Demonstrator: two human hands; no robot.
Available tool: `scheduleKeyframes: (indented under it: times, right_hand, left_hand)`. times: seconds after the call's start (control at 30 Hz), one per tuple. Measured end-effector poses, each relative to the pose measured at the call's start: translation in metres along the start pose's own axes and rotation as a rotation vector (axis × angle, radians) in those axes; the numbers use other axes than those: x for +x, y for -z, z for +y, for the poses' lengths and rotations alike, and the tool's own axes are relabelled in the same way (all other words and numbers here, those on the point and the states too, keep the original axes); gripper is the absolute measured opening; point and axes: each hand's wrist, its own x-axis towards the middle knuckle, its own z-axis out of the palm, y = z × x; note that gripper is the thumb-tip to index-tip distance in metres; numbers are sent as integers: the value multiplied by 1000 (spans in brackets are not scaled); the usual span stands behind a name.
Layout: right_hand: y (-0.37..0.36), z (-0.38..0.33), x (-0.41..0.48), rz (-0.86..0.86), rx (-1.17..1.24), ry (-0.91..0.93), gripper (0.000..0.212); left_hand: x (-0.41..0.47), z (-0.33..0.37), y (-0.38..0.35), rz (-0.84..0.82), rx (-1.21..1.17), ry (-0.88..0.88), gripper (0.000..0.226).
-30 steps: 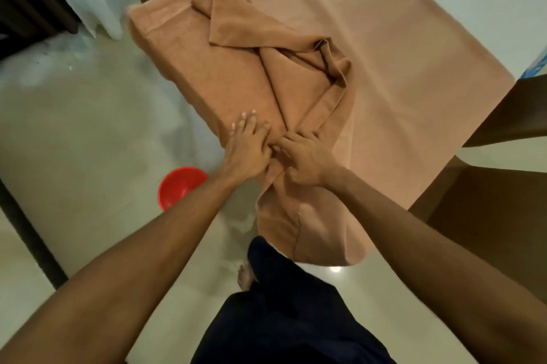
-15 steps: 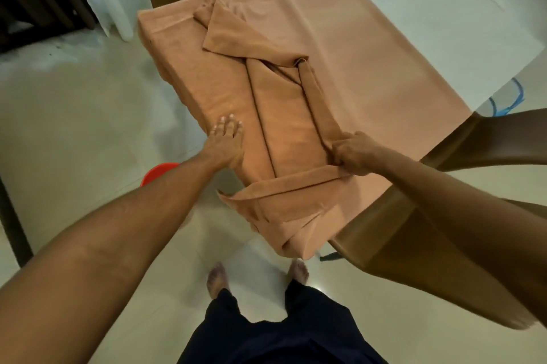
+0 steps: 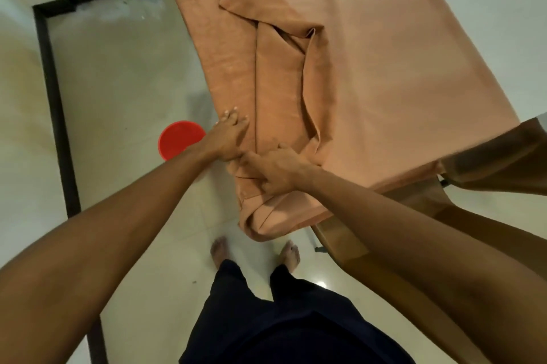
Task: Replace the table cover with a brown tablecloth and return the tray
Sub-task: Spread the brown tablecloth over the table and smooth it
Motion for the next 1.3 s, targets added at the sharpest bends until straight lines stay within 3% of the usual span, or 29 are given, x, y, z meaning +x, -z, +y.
scheduleKeyframes:
  times: [0.13,0.23,0.3,0.4,0.47,0.53,0.57,0.63,0.67,0.7,0.8,0.9,1.03,1.17,1.3]
  right_hand:
    - [11,-2,-9,-77,158,-51,29]
    - [45,-6,-21,-395,155,-121,17]
    - [50,3,-27,-641,12,-199,8]
    - [48,23,-43,-960,-378,-269,17]
    - [52,42,-62,-1027,-442,-413,17]
    - [66,52,-77,-851,-375,-496,39]
    - [68,53,-80,-674,-292,-427,42]
    - [60,48,-73,-326,-135,-173,27]
    - [55,39,-71,-242,-137,-60,14]
    - [49,28,-70,-195,-155,29,9]
    - [20,11,-61,-160,-156,171,33]
    - [-6,19,-60,-95,-181,206,26]
    - [-10,56,-77,-158,-334,84,39]
    - [11,108,-104,-218,-373,-186,52]
    - [38,141,-123,-153,-400,-495,34]
  left_hand:
    - [2,10,12,-98,40,60,117]
    - [2,17,15,-106,73,87,124]
    - [2,20,17,-112,67,97,123]
    - [-3,26,20,-95,81,120,120]
    - [-4,32,19,-78,84,119,115]
    - [-7,40,16,-22,67,115,103]
    - [-10,45,13,-14,56,104,99]
    - [-16,52,6,-15,38,87,105]
    - [-20,56,0,-24,22,88,113]
    - [-24,59,-6,-41,0,85,120]
    - [-36,66,-20,-82,-17,71,132]
    - [-42,71,-24,-114,-18,90,140]
    - [-39,78,-20,-155,39,119,145]
    - [-34,80,-20,-186,91,148,148]
    - [-28,77,-21,-231,151,153,149]
